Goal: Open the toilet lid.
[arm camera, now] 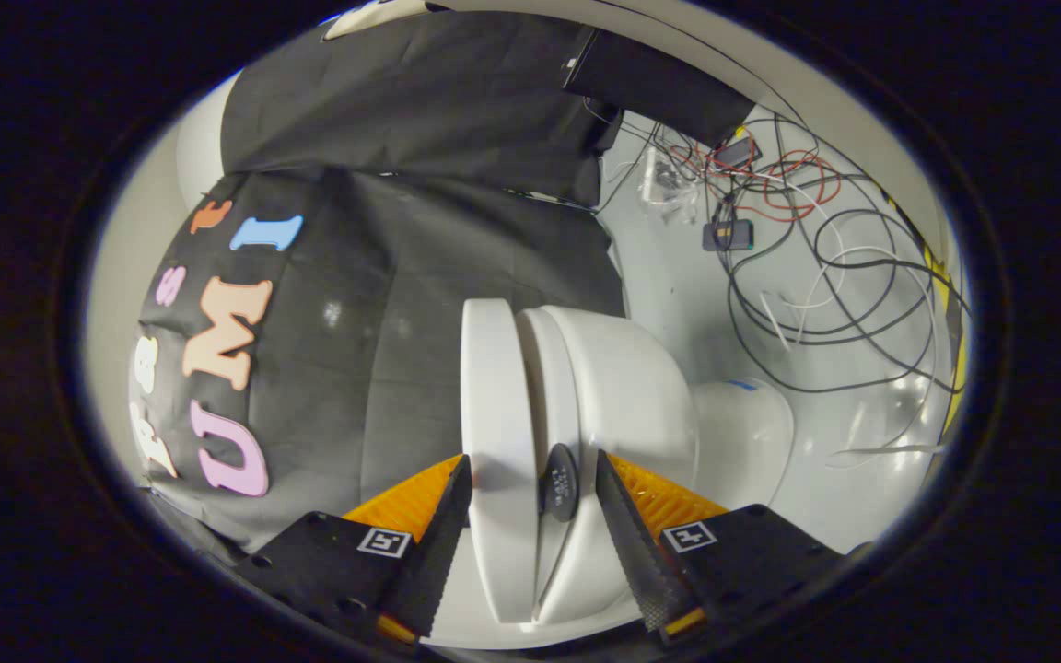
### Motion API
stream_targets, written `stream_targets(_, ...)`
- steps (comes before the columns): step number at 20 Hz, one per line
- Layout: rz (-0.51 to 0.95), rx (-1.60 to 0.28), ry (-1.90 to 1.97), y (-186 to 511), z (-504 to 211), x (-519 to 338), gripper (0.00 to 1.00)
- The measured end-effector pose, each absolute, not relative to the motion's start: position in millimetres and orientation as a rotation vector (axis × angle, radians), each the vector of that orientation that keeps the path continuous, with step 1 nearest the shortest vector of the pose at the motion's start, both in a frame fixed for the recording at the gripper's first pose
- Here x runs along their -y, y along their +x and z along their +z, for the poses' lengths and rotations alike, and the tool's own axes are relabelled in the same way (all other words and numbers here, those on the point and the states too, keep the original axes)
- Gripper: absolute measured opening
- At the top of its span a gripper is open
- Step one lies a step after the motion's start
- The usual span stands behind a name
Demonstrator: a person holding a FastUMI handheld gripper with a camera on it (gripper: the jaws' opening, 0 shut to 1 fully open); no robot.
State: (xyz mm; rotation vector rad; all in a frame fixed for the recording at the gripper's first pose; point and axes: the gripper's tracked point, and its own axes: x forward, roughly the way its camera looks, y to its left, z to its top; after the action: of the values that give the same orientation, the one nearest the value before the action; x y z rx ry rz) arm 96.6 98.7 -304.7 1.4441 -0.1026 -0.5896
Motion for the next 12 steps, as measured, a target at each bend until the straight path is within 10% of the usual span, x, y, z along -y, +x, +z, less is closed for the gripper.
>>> stream_targets(5, -0.571, 0.102, 1.427, 101, -300, -96, 0.84)
stream_targets(12, -0.513, 0.131, 1.477, 102, -297, -96, 0.59)
